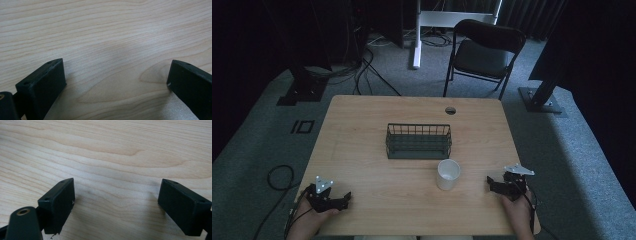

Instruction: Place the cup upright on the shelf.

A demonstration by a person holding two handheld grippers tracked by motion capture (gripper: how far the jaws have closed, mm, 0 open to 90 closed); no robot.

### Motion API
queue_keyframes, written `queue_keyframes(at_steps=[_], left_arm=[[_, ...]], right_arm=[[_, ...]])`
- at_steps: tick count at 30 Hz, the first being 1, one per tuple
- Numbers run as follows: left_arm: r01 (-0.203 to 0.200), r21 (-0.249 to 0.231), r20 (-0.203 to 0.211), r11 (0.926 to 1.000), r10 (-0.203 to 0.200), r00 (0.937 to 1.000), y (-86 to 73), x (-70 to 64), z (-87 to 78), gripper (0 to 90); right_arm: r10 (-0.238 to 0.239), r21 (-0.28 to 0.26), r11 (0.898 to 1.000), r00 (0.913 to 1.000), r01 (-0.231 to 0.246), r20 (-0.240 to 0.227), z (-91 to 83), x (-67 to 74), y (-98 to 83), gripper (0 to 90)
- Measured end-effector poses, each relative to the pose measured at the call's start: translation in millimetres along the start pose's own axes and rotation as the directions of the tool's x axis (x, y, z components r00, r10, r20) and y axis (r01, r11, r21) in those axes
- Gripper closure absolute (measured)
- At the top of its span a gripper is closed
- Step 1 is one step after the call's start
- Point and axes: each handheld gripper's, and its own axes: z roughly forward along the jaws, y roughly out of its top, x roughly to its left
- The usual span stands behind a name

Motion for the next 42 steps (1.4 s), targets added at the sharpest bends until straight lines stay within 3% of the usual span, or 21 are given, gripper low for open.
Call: queue_keyframes(at_steps=[18, 23, 28, 35, 39, 42], left_arm=[[-0.003, 0.004, 0.003, 1.0, 0.003, 1.0, 0.2, -0.1, 0.0, 1.9], [-0.04, 0.002, 0.034, 0.9992, 0.04, 0.9986, 2.4, -4.3, 2.0, 1.5], [-0.107, -0.012, 0.05, 0.9942, 0.107, 0.9929, 8.1, -15.3, 6.5, 1.5], [-0.157, -0.012, 0.058, 0.9876, 0.157, 0.9859, 13.4, -26.1, 9.0, 1.6], [-0.168, -0.012, 0.103, 0.9857, 0.168, 0.9804, 15.8, -33.1, 8.6, 1.6], [-0.184, -0.005, 0.109, 0.9829, 0.184, 0.9769, 18.7, -39.6, 9.5, 1.6]], right_arm=[[0.002, 0.002, 1.0, 1.0, -0.002, 0.002, 0.7, -0.2, 0.5, 12.9], [0.003, 0.001, 1.0, 1.0, -0.003, 0.003, 1.1, -0.2, 0.8, 12.7], [0.004, 0.002, 1.0, 1.0, -0.004, 0.003, 1.1, -0.2, 0.9, 12.7], [0.003, 0.001, 1.0, 1.0, -0.003, 0.003, 1.1, -0.3, 0.9, 12.7], [0.003, 0.002, 1.0, 1.0, -0.003, 0.003, 1.1, -0.3, 0.9, 12.7], [0.004, 0.002, 1.0, 1.0, -0.004, 0.003, 1.1, -0.2, 0.9, 12.7]])
